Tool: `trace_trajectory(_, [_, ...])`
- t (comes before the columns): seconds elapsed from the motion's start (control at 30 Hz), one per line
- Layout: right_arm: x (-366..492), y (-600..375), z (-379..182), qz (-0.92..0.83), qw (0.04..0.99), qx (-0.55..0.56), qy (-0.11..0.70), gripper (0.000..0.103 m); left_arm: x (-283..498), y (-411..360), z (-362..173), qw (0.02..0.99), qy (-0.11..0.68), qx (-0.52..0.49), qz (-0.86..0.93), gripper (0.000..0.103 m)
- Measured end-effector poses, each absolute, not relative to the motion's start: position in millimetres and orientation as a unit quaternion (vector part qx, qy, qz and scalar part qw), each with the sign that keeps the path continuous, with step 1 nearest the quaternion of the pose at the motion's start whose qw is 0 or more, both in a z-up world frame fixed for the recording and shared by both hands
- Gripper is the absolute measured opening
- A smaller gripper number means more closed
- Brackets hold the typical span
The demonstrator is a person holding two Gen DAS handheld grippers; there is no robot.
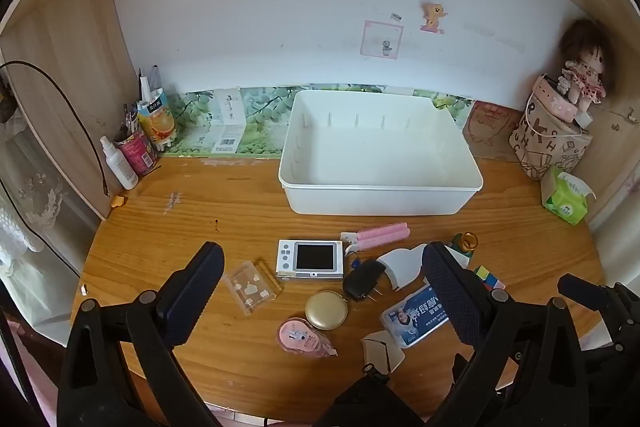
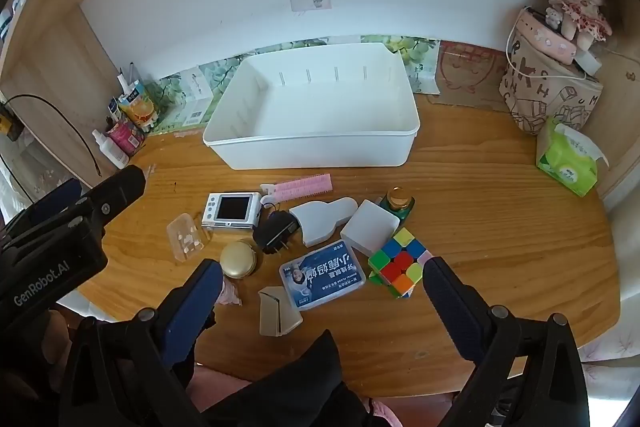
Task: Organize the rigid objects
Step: 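Move both tools toward the cluttered items on the desk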
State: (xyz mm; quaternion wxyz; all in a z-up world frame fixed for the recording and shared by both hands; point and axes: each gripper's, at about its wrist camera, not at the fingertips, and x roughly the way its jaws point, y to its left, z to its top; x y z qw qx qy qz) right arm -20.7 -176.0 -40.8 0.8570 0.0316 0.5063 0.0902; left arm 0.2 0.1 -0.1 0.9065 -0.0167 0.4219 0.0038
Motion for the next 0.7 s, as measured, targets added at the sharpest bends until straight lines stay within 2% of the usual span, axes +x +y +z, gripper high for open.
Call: trace_trajectory(0.7, [-25.1,-172.2,-44.8,0.088,0.854,0.032,0.511,0.101,-9.7,-0.5,0.4,0.906,0.423,0.002,-0.003,0.100])
